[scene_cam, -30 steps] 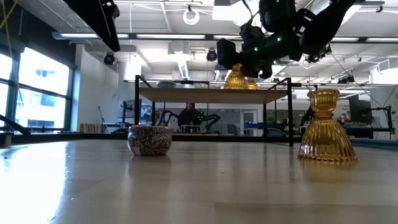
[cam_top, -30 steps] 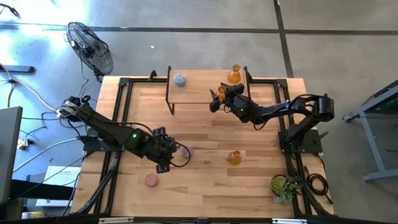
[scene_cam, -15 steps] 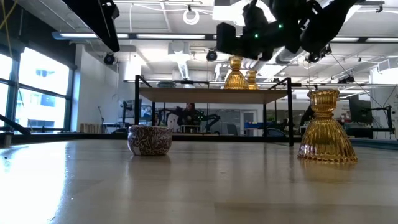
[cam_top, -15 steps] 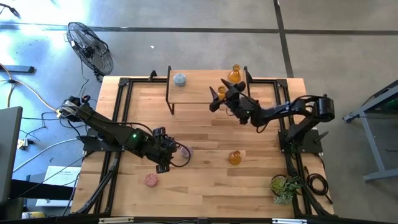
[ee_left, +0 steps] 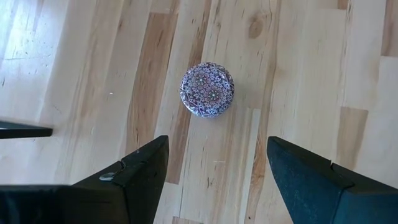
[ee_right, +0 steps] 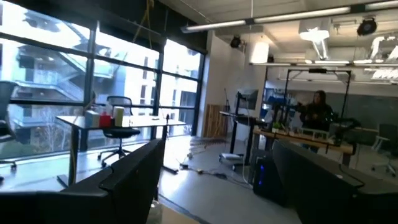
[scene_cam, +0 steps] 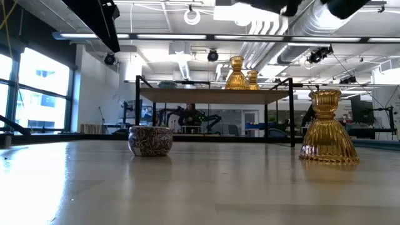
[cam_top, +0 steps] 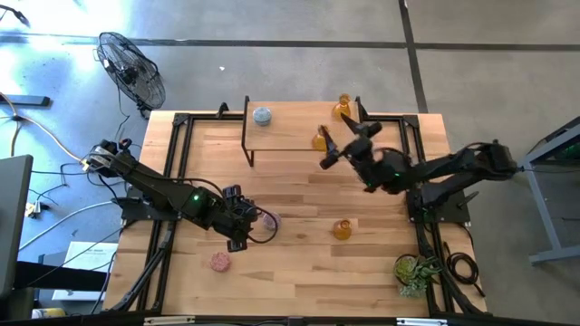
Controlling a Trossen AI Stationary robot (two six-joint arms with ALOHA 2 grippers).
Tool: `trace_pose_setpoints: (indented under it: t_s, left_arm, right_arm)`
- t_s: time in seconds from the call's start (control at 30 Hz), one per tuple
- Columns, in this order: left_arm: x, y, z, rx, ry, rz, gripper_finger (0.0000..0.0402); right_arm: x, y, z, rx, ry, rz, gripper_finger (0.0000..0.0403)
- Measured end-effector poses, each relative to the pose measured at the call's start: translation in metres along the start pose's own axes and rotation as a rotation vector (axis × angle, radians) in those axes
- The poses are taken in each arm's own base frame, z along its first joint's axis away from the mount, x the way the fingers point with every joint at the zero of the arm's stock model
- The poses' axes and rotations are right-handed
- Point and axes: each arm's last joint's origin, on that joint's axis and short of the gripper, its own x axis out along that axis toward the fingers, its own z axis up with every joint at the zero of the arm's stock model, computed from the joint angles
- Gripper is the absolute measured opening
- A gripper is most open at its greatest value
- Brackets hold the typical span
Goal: Pick & Place candle stick holders
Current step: Put the red patterned candle on the shelf
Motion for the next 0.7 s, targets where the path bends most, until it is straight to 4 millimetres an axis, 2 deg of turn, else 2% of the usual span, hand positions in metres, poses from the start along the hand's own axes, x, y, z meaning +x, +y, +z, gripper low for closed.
trace_pose_setpoints:
  t_s: [0.13, 0.27, 0.4, 0.7]
  left_arm:
    - [0.000, 0.000, 0.000, -0.016, 0.001, 0.000, 0.0269]
    - [0.000, -0.001, -0.001, -0.034, 0.020, -0.022, 0.0269]
    - [0.000, 0.000, -0.003, -0.059, 0.047, -0.033, 0.0269]
    - [0.000, -0.002, -0.005, -0.101, 0.100, -0.100, 0.0269]
  right_arm:
    - [-0.023, 0.002, 0.025, 0.029, -0.035, 0.076, 0.0302]
    - [-0.047, 0.010, 0.039, 0.046, -0.039, 0.182, 0.0302]
    - [-0.072, 0.022, 0.045, 0.033, 0.000, 0.272, 0.0302]
    - [-0.131, 0.044, 0.042, 0.056, 0.133, 0.531, 0.0302]
